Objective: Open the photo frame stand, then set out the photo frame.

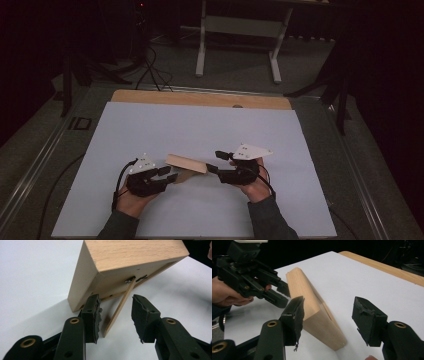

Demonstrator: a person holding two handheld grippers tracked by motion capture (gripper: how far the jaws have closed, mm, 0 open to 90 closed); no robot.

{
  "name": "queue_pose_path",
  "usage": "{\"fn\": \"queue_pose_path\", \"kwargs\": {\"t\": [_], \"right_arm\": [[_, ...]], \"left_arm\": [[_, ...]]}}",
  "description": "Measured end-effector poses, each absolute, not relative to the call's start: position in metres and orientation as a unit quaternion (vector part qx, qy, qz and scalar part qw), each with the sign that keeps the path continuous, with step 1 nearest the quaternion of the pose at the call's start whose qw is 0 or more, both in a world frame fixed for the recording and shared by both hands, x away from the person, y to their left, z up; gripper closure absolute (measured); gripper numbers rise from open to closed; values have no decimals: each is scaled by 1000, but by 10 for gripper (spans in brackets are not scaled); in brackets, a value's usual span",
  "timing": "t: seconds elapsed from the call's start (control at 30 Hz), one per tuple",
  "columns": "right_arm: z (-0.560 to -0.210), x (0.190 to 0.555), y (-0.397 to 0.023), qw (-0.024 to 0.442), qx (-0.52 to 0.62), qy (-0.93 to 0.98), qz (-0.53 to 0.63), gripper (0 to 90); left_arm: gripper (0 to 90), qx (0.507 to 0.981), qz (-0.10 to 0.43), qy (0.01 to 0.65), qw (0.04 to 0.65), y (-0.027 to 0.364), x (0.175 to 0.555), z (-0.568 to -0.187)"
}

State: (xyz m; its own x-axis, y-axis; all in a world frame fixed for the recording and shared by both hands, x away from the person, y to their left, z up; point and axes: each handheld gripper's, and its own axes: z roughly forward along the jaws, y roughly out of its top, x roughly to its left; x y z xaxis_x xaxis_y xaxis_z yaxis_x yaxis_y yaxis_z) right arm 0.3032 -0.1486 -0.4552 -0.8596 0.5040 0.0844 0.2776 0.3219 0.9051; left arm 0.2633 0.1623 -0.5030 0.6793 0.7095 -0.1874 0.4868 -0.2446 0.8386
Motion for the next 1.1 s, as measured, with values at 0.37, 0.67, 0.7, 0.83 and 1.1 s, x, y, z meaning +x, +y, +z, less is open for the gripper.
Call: {"fn": "queue_pose_path", "kwargs": {"t": [0.37,0.67,0.7,0.83,1.1], "right_arm": [[-456,310,-153,120,268,794,533,432],[-461,319,-156,123,297,784,530,465],[-462,320,-156,122,300,784,530,485],[-465,323,-156,127,313,780,527,596],[-479,324,-144,141,334,774,519,884]], "left_arm": [[602,783,123,373,483,162,261,-501],[644,788,119,368,479,160,261,-501],[650,788,119,367,479,160,261,-501],[678,791,120,362,479,159,260,-500],[866,798,175,352,456,152,256,-497]]}}
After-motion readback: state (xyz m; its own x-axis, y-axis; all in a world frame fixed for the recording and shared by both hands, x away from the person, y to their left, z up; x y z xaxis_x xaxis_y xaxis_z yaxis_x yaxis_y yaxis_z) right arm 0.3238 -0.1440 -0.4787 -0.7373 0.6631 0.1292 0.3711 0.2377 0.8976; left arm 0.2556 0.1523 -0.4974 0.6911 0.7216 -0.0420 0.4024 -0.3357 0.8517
